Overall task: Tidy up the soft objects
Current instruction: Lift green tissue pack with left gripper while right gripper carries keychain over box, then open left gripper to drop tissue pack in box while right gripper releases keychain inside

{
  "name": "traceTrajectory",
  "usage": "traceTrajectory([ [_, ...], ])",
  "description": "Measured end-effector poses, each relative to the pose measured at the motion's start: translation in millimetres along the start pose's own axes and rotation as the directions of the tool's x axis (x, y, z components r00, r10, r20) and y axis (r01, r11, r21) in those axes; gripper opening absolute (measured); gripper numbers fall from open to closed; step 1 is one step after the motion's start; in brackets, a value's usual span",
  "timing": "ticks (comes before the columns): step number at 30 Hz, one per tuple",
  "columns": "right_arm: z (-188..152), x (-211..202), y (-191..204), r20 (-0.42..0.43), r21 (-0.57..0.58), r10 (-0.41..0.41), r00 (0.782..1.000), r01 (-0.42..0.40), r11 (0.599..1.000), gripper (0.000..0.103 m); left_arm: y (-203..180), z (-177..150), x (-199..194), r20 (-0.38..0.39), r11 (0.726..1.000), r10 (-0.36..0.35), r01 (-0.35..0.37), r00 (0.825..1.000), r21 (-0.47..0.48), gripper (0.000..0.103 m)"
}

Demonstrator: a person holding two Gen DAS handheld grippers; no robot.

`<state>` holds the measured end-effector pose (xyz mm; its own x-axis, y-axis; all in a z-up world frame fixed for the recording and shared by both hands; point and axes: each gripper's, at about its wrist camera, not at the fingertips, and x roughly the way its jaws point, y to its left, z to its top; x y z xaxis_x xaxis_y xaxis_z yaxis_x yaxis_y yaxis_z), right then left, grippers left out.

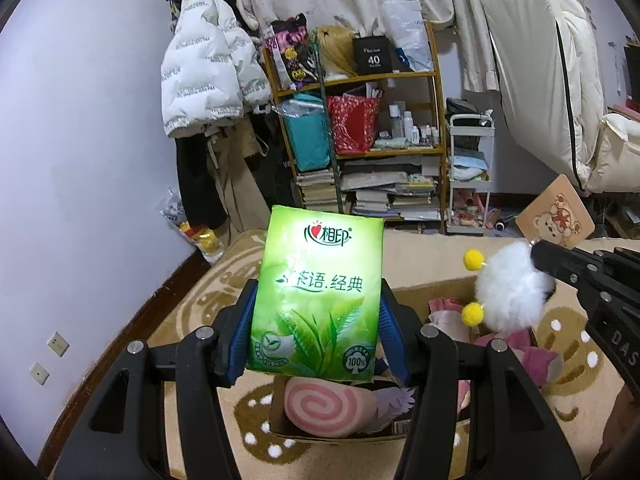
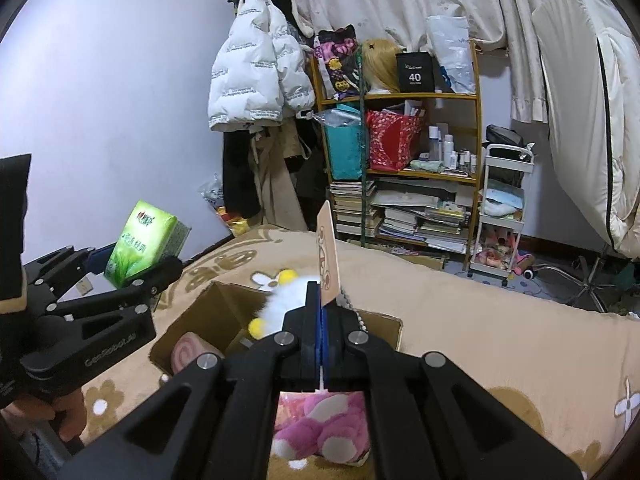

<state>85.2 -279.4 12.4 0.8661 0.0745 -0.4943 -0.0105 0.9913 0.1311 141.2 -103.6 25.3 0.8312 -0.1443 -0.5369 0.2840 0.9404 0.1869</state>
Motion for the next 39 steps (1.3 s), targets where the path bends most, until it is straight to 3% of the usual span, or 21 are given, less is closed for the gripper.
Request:
traceTrajectory([
  [7, -6.7, 20.8, -1.0, -0.031, 0.022, -0.035, 0.999, 0.035, 0.999, 0.001, 2.0, -11.7, 27.0, -0.065, 1.0, -0.012, 0.011, 0.998, -0.014, 0.054],
  [15, -17.0, 33.2, 4.4, -0.055, 0.062, 0.008, 0.998, -0.005, 0.998, 0.001, 9.5, -24.2, 45.9, -0.132, 0.997, -0.058, 0.049, 0.99, -0.067, 0.054],
  [24, -30.5, 43.5, 11.1, -0.099, 0.055, 0.02, 0.995, -0.014, 0.998, 0.001, 7.1, -37.0, 55.5, -0.193, 0.996, -0.081, 0.07, 0.978, -0.063, 0.054],
  [34, -36.5, 42.9, 7.6, -0.106, 0.098, 0.065, 0.992, -0.055, 0.994, 0.001, 4.0, -37.5, 52.3, -0.19, 0.996, -0.081, 0.074, 0.978, -0.047, 0.055],
  [39, -38.8, 44.2, 5.4, -0.125, 0.109, 0.078, 0.989, -0.065, 0.992, 0.002, 3.3, -38.9, 51.6, -0.207, 0.997, -0.075, 0.067, 0.975, -0.044, 0.061],
])
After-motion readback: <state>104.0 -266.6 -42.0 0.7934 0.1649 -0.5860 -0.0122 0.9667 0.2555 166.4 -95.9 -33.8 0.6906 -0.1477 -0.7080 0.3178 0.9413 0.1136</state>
